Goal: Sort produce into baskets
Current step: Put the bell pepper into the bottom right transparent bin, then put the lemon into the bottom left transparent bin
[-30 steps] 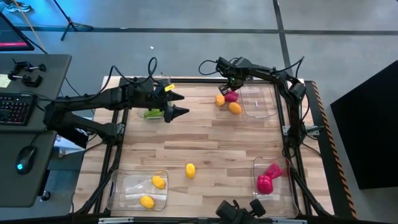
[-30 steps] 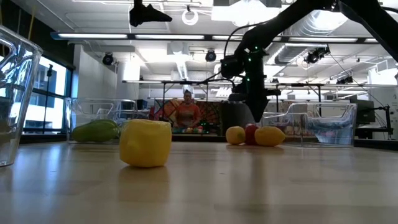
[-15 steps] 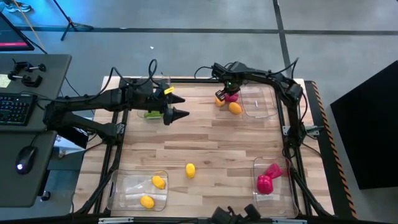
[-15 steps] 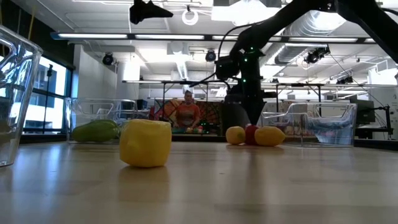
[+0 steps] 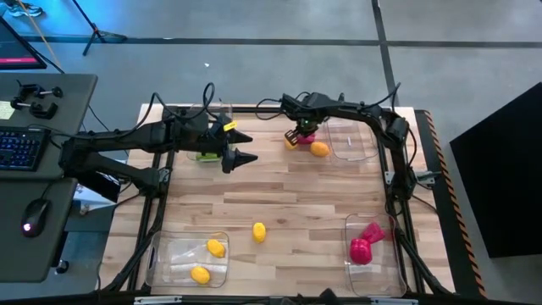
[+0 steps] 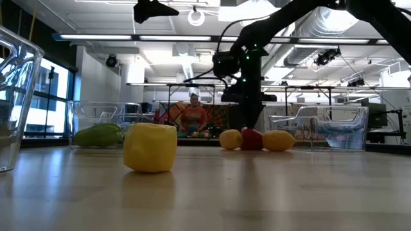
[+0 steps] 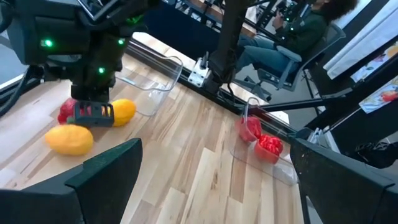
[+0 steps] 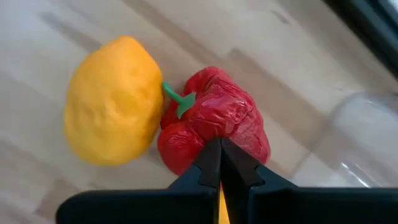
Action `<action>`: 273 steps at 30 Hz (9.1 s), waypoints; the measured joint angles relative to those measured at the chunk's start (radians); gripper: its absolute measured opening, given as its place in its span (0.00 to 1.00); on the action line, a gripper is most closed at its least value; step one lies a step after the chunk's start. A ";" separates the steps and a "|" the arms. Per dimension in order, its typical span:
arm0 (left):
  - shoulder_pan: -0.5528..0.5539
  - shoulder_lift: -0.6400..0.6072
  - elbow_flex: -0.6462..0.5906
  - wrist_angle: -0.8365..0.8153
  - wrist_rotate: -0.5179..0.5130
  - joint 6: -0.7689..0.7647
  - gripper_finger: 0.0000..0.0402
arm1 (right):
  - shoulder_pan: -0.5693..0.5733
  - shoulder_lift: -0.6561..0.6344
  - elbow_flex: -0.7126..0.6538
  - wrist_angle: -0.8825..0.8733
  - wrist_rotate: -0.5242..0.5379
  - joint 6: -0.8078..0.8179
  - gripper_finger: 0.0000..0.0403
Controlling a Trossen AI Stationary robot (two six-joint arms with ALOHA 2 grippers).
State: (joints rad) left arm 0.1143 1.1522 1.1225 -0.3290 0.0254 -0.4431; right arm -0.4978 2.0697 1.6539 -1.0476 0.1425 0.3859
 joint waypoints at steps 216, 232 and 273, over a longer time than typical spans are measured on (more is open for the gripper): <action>-0.009 -0.062 0.000 0.260 -0.182 0.125 0.98 | 1.180 -0.828 -0.415 -0.031 0.173 1.139 0.92; -0.013 -0.086 0.000 0.406 -0.137 0.064 0.98 | 0.712 -0.758 -0.414 0.182 0.354 0.749 0.92; -0.013 -0.159 0.000 0.227 -0.002 -0.018 0.98 | 0.202 0.005 -0.249 0.548 0.141 0.595 0.81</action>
State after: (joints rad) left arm 0.1013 0.9936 1.1228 -0.1024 0.0235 -0.4610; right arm -0.2956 2.0747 1.4052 -0.4991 0.2830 0.9813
